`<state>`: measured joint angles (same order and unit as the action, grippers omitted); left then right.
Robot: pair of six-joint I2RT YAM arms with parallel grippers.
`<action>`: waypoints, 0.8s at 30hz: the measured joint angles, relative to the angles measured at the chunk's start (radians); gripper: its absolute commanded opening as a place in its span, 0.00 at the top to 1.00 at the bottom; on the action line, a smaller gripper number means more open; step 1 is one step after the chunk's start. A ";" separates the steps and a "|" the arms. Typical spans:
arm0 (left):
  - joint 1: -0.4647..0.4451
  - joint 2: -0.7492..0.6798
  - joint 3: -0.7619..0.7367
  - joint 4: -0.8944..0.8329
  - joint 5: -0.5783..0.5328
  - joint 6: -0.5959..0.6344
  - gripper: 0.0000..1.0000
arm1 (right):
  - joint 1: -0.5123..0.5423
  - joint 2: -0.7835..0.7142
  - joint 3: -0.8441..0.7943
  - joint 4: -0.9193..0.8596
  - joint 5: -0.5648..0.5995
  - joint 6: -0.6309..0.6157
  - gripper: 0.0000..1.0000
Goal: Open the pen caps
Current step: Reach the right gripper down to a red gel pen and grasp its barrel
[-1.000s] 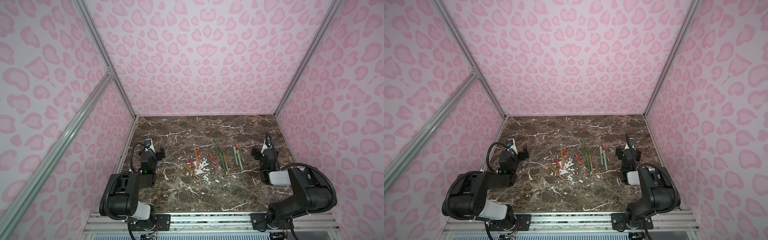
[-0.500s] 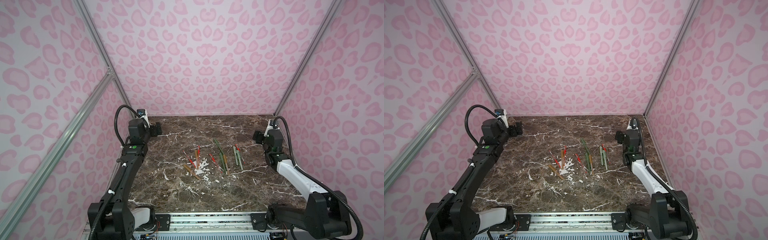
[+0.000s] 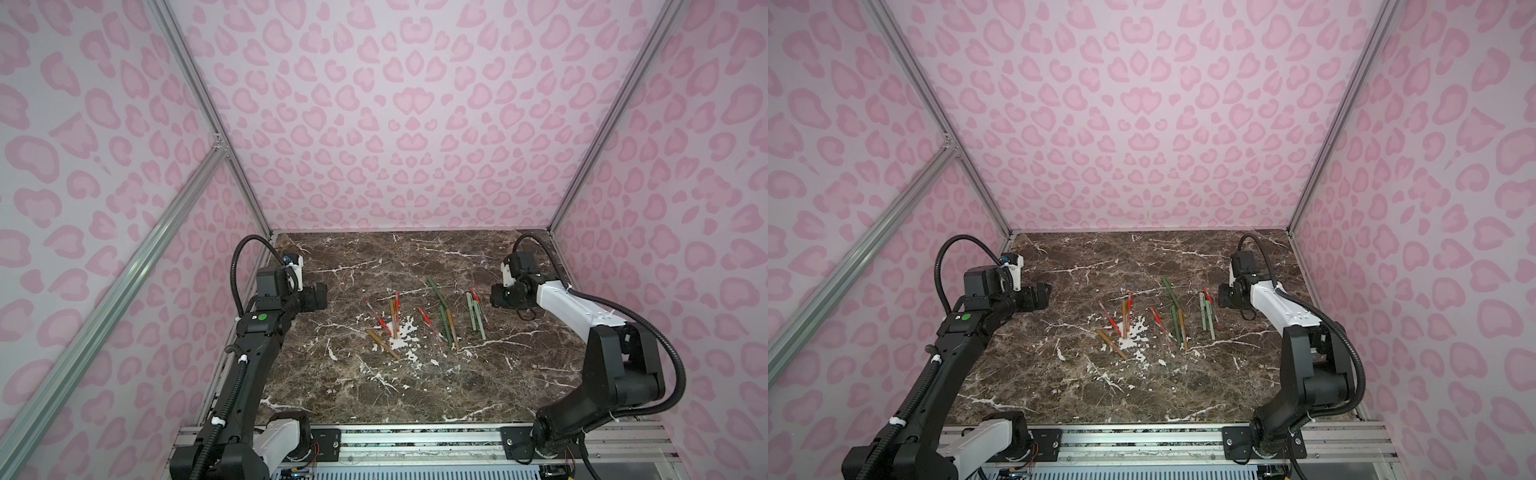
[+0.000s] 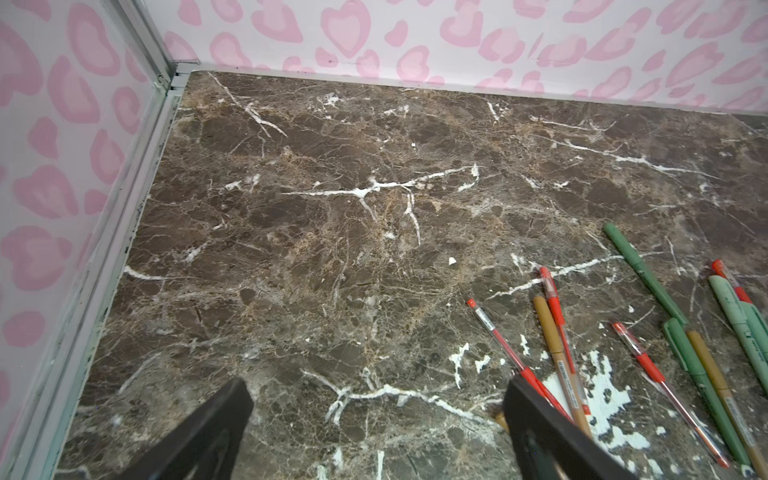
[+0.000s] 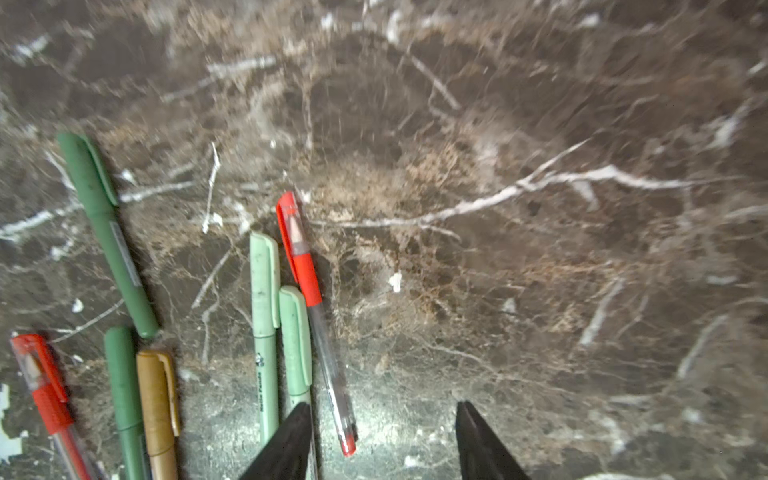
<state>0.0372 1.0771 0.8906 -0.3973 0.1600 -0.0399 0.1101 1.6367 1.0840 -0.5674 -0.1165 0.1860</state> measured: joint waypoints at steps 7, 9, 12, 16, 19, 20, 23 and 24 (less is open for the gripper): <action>0.004 0.009 0.023 -0.011 0.021 0.006 0.02 | 0.046 0.111 0.050 -0.044 -0.018 -0.044 0.55; 0.008 0.013 0.036 -0.021 0.023 0.006 0.02 | 0.053 0.130 0.068 -0.054 -0.025 -0.051 0.57; 0.009 0.013 0.047 -0.022 0.023 0.006 0.02 | 0.060 0.151 0.085 -0.059 -0.028 -0.059 0.62; 0.010 0.018 0.053 -0.029 0.023 0.006 0.02 | 0.060 0.177 0.089 -0.062 -0.029 -0.066 0.69; 0.011 0.017 0.061 -0.029 0.023 0.007 0.02 | 0.062 0.184 0.082 -0.059 -0.032 -0.066 0.70; 0.011 0.017 0.062 -0.029 0.021 0.007 0.02 | 0.062 0.186 0.077 -0.058 -0.034 -0.066 0.71; 0.014 0.017 0.085 -0.053 0.000 0.008 0.02 | 0.062 0.195 0.063 -0.054 -0.032 -0.069 0.74; 0.016 0.016 0.099 -0.058 -0.008 0.010 0.02 | 0.062 0.195 0.060 -0.048 -0.033 -0.071 0.74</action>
<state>0.0532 1.0935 0.9894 -0.4553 0.1524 -0.0296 0.1719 1.8320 1.1439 -0.6155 -0.1493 0.1146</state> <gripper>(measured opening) 0.976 0.270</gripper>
